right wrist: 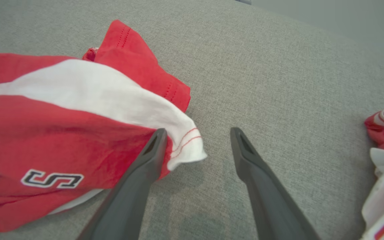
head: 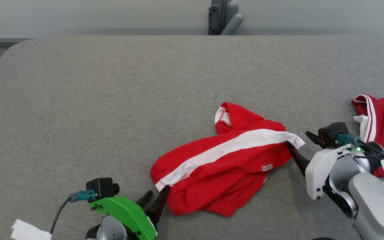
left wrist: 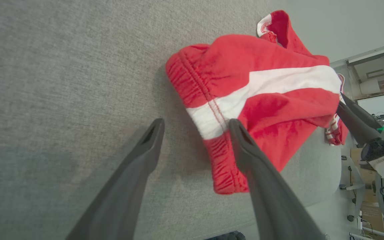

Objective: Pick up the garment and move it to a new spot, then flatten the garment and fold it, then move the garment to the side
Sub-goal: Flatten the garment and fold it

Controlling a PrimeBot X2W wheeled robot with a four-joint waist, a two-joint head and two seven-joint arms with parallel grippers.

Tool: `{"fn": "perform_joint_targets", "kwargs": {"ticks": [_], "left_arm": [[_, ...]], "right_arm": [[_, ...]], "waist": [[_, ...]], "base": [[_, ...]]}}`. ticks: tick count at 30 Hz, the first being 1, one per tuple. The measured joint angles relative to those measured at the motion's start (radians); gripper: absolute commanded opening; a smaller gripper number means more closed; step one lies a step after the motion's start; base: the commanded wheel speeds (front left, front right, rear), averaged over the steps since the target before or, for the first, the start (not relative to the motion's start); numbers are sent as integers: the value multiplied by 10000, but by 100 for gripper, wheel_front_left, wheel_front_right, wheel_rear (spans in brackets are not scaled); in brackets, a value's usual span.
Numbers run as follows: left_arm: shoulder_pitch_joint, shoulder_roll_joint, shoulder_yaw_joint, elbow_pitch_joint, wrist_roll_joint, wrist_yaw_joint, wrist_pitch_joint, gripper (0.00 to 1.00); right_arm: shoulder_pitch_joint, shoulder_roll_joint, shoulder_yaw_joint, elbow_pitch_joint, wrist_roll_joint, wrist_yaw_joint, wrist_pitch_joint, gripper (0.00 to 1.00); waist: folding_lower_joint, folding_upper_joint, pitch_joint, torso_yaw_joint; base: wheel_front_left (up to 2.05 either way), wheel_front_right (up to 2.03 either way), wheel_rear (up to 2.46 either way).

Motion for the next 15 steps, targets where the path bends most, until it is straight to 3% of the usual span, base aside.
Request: {"fn": "perform_joint_targets", "kwargs": {"ticks": [12,14,15], "left_arm": [[-236,-44,-242,-59,-476,81,-52,100],[-298,-44,-245,-10,-477,82,-100,99],[-346,-44,-257,6,-481,81,-100,87]], "right_arm": [[-167,15,159,119,61,0,-79,78],[-194,15,194,130,63,0,-79,66],[-204,17,209,136,71,0,-79,60]], "waist": [[0,0,96,-48],[0,0,113,-66],[0,0,121,-74]], "base": [[0,0,0],[0,0,0],[0,0,0]]}}
